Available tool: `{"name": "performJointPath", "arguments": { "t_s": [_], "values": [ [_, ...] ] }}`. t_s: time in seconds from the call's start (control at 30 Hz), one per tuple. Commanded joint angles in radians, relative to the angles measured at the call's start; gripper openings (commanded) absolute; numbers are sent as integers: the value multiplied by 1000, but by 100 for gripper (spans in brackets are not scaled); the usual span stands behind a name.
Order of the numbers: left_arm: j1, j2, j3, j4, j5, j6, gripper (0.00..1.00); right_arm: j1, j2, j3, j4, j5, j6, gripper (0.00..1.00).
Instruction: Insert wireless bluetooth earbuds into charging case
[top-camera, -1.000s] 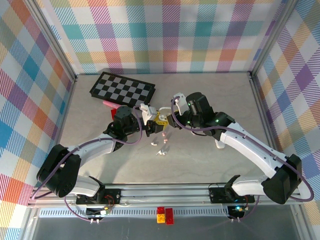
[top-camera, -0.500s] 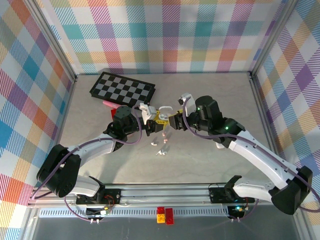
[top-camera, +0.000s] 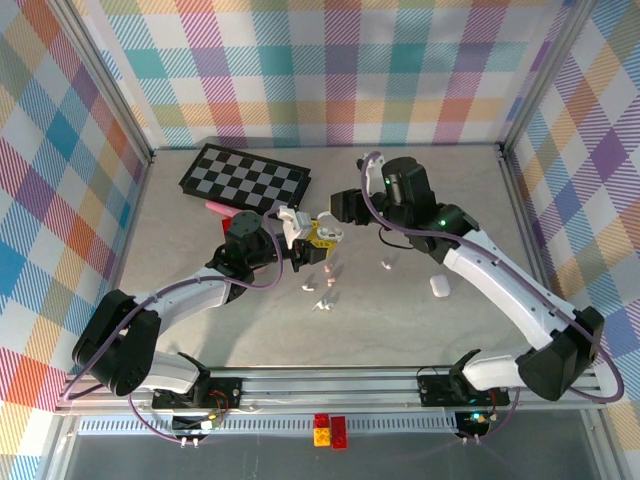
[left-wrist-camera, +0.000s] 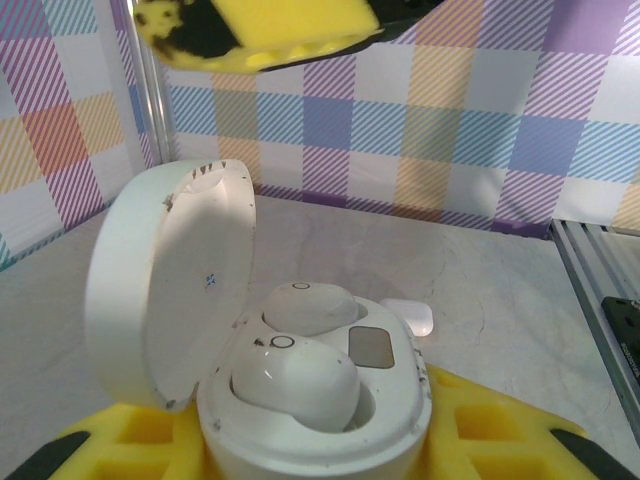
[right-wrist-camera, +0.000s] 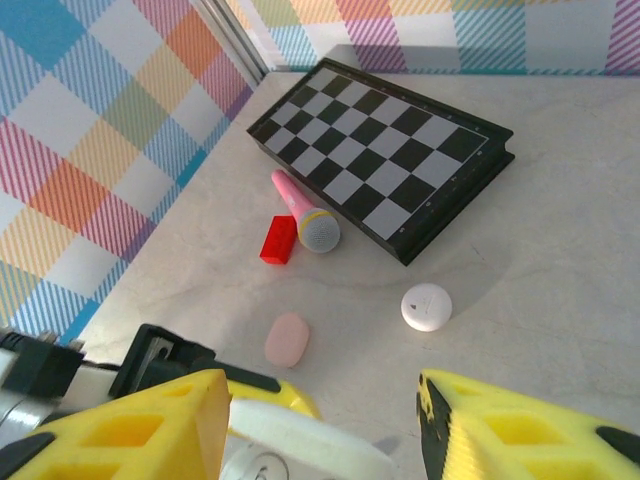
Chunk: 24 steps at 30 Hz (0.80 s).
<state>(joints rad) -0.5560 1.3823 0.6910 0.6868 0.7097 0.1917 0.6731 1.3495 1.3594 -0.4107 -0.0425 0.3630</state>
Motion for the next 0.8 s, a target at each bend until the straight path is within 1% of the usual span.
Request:
{"name": "performJointPath", "arguments": {
  "t_s": [0.0, 0.23, 0.43, 0.6, 0.67, 0.77],
  "values": [
    [1, -32, 5, 42, 17, 2, 31, -4, 37, 44, -90, -3, 17, 53],
    [2, -45, 5, 36, 8, 2, 31, -4, 66, 52, -154, -11, -4, 54],
    [4, -40, 5, 48, -5, -7, 31, -4, 4, -3, -150, -25, 1, 55],
    [5, -35, 5, 69, -12, -24, 31, -14, -58, -51, -103, -58, 69, 56],
    [5, -37, 7, 75, -12, -30, 31, -44, -88, -80, -73, -111, 138, 56],
    [5, -47, 6, 86, -13, -41, 32, -126, -146, -180, 61, -288, 306, 59]
  ]
}}
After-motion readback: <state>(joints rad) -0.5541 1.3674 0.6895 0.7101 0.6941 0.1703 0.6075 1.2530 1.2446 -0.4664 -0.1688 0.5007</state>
